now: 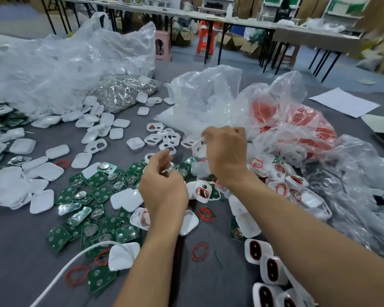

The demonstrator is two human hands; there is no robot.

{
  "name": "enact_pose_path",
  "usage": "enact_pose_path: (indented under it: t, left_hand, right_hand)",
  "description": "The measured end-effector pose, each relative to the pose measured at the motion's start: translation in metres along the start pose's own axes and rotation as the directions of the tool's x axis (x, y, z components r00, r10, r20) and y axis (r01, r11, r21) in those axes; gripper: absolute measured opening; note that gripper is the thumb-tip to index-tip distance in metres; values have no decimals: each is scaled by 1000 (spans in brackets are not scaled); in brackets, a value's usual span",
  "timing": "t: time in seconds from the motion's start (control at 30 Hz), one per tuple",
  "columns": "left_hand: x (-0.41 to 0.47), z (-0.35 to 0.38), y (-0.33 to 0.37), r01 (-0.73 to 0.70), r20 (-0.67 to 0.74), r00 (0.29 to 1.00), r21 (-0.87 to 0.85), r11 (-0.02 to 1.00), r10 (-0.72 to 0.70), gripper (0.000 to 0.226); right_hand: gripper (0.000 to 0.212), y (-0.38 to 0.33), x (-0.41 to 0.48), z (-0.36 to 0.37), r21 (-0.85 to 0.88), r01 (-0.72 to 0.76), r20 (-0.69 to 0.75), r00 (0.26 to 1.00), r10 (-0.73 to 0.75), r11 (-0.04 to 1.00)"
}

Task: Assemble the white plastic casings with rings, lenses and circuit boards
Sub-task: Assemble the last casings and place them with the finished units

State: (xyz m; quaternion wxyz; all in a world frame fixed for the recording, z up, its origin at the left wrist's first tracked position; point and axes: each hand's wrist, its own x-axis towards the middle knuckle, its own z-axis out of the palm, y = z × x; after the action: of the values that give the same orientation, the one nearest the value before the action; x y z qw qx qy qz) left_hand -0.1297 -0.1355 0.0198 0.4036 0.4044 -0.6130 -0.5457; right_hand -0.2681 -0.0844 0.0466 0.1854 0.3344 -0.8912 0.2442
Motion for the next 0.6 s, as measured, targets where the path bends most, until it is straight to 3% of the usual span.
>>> enact_pose_path:
  t: [0.07,0.17,0.23,0.33,0.5,0.6]
  left_hand:
    - [-2,3,2,-22,143,989,-61,998,30,30]
    - [-9,8,8,210,425,901,-256,944,-85,21]
    - [-14,12,12,390,630,762,-260,883,-151,29]
    - [-19,14,14,581,845,513,-215,785,-148,25]
    - [-21,14,7,706,937,329,-162,689,-118,29]
    - [-25,17,3,664,928,355,-166,729,-112,34]
  right_hand:
    - [27,3,-5,-16,147,-17,-28,999,22,989]
    - [22,9,-28,-39,280,48,11,999,-53,959]
    - [20,17,-49,-53,331,85,13,995,-94,940]
    - [20,27,-74,-64,423,43,-35,999,-31,905]
    - [18,41,-88,-70,472,-36,12,999,34,881]
    - [18,38,-91,-65,471,-54,3,998,60,881]
